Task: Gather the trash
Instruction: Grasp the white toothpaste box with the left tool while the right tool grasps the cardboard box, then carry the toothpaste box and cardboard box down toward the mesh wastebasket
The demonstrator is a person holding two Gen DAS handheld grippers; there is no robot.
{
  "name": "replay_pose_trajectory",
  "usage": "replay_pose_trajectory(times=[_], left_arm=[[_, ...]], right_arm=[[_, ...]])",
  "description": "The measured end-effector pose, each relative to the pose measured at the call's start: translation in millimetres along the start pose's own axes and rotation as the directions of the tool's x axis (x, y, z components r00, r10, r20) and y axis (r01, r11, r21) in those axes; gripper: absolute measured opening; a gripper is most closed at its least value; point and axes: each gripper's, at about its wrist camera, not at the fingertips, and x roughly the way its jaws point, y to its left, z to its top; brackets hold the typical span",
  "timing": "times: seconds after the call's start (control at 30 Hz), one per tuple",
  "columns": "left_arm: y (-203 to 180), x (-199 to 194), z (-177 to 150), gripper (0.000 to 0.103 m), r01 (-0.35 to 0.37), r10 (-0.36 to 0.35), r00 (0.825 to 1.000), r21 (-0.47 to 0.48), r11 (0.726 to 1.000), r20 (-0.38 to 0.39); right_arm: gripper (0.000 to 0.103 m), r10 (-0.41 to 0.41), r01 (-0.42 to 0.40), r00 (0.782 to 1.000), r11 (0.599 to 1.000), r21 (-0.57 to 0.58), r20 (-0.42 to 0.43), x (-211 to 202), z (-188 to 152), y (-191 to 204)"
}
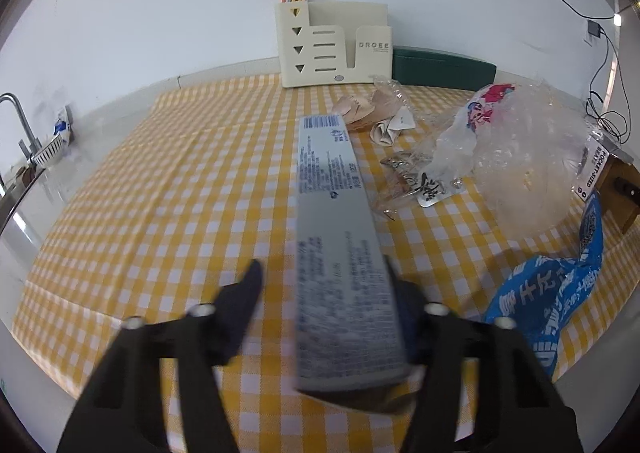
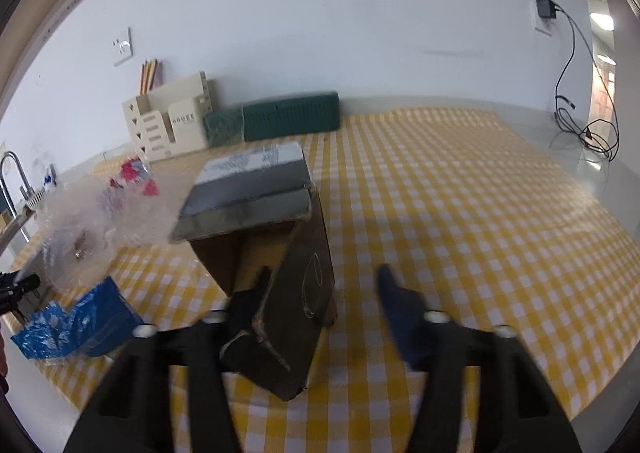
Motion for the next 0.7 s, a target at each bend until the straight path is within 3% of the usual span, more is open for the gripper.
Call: replay_pose_trajectory(times=[0.07,0.23,0.43,0.57,0.7], left_arm=[[0.4,1.6,0.0,0.039,-0.01,0.01,1.0,0.002,1.0,-0.007],[0.8,0.2,0.7,0.038,-0.005,0.005,1.0,0.009,1.0,-0.004],[11.9,-7.1,0.4,0.038,0.011,-0.011,1.0,-0.048,0.999,0.014],[15.6,-23.1,0.3,0.038,0.015,-0.013,0.999,-0.06,0.998,0.041],[17.0,-52.6,-5.3,0.038,0.031,-0.026,0.996,-0.059,0.998,0.08]], right_arm=[[0.009,-0.015,0.014,0.999,1.0,-0.01,-0.03,6.4,-1.3,1.1],[0.008,0.007,-0.007,1.0,1.0,-0.002,-0.008,4.7,-5.3,-0.3],[0.008,0.013,-0.014,0.998,1.0,0.004,0.054,-16.9,-5.6,-3.6],[0.008,0.021,-0.02,0.995,1.0,-0.008,0.1,-43.2,-2.3,-2.5],[0.008,0.074,-0.078,0.988,0.996,0.03,0.134,-77.6,-1.8,-4.3]])
